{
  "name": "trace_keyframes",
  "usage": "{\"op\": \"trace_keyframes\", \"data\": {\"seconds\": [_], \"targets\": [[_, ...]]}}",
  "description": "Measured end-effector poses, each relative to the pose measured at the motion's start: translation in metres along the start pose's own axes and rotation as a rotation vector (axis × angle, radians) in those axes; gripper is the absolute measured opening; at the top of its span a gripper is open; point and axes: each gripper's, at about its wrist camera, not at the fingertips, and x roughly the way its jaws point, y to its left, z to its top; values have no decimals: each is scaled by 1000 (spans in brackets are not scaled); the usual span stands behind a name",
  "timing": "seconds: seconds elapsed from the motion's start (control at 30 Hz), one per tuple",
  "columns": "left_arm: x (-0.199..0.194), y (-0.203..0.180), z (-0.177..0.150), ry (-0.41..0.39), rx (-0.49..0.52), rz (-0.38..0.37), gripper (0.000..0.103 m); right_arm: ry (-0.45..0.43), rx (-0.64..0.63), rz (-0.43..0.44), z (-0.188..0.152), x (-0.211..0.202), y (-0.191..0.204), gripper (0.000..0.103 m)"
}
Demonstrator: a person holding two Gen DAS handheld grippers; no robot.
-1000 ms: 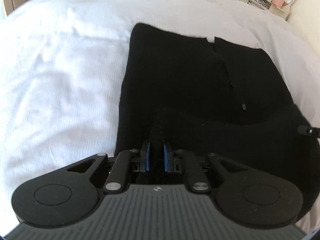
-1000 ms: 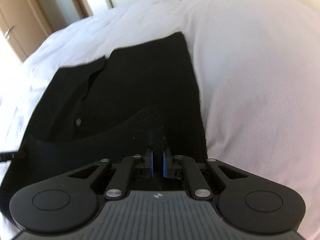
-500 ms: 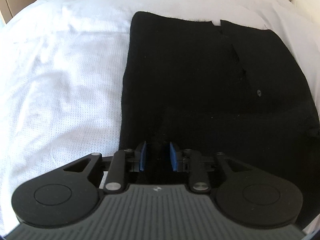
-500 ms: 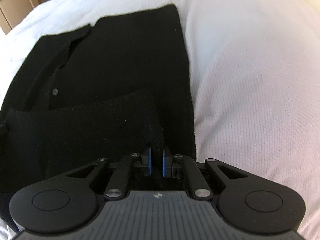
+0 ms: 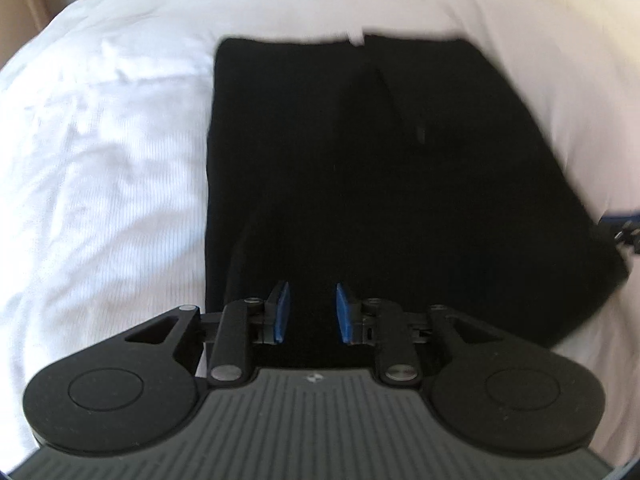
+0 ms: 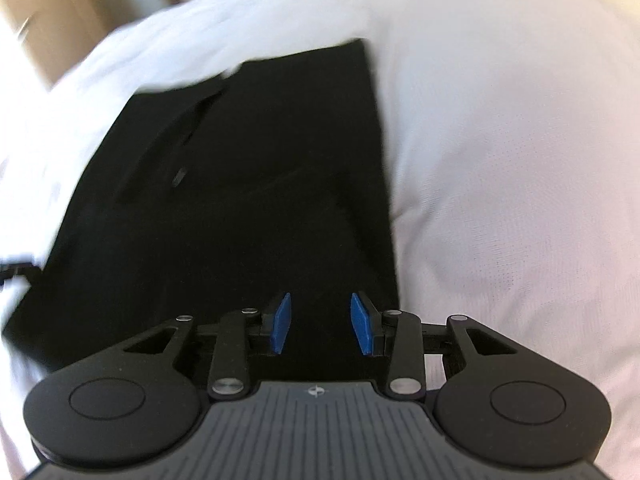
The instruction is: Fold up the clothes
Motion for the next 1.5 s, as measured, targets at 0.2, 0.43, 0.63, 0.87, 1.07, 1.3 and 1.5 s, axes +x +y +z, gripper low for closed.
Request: {"op": "trace_keyframes", "data": {"seconds": [0.2, 0.43, 0.63, 0.87, 1.07, 1.3, 1.5], "targets": [[14, -9, -23, 82, 95, 138, 23, 139, -49, -74, -53, 11, -7, 29], [-5, -10, -24, 64, 55, 130, 21, 40, -69, -45, -36, -14, 3, 30], [-4, -38, -45, 51, 294, 219, 23, 126, -226, -86, -53, 3, 8, 32], [-8, -85, -101, -14, 781, 398, 40, 15, -535, -160, -97, -46, 31, 58], [37, -99, -132, -100, 1131, 545, 40, -67, -1103, -321, -164, -18, 68, 64], [7, -67, -198, -170, 1278, 583, 37, -148, -1280, -475, -170, 25, 71, 55], [30, -51, -184, -219, 1338, 573, 16, -176, -1349, -536, -154, 54, 70, 39]]}}
